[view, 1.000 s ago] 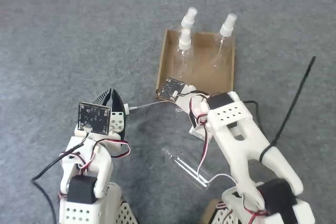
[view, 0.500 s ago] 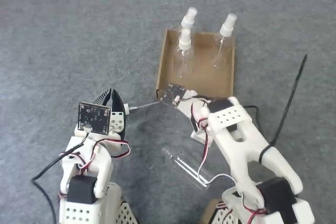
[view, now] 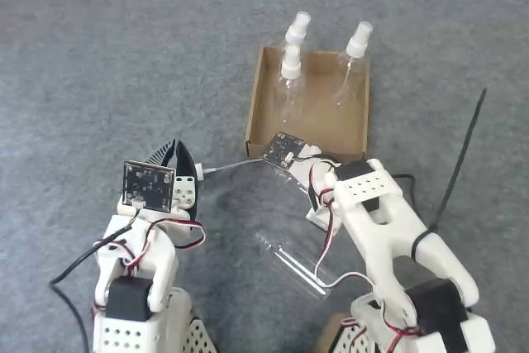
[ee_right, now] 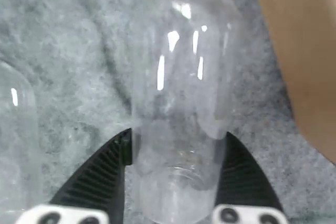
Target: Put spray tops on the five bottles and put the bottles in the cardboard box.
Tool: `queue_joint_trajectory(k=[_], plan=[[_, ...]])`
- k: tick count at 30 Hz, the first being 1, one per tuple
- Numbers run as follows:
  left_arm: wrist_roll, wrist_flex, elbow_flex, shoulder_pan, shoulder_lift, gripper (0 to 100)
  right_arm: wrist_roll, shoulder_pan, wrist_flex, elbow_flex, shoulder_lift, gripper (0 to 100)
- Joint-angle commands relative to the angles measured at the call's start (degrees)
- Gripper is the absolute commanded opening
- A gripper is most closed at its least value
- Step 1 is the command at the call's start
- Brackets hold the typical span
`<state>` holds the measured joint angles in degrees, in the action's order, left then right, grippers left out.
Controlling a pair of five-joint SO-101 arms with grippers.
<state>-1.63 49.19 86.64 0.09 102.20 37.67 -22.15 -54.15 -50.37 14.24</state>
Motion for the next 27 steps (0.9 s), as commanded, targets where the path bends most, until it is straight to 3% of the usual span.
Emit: queue_joint_trajectory(k=[1, 5, 11, 18, 23, 27], plan=[[0.3, -1.5, -0.3, -0.4, 0.9, 1, -1.1, 0.0, -2.9, 0.4, 3.6, 5.6], [0.3, -1.6, -0.2, -0.4, 0.9, 1, -1.1, 0.7, -9.9, 0.4, 12.3, 0.4], [0.3, -1.7, 0.0, -0.4, 1.0, 1, -1.1, 4.0, -23.5, 0.6, 30.7, 0.6], [0.3, -1.7, 0.1, -0.4, 1.0, 1, 2.7, 26.9, -29.8, 0.6, 44.4, 0.8], [0.3, -1.7, 0.1, -0.4, 1.0, 1, 8.7, 45.0, -25.2, 0.6, 39.6, 0.9], [0.3, -1.7, 0.1, -0.4, 1.0, 1, 9.3, 54.4, -16.4, 0.6, 29.8, 0.9]])
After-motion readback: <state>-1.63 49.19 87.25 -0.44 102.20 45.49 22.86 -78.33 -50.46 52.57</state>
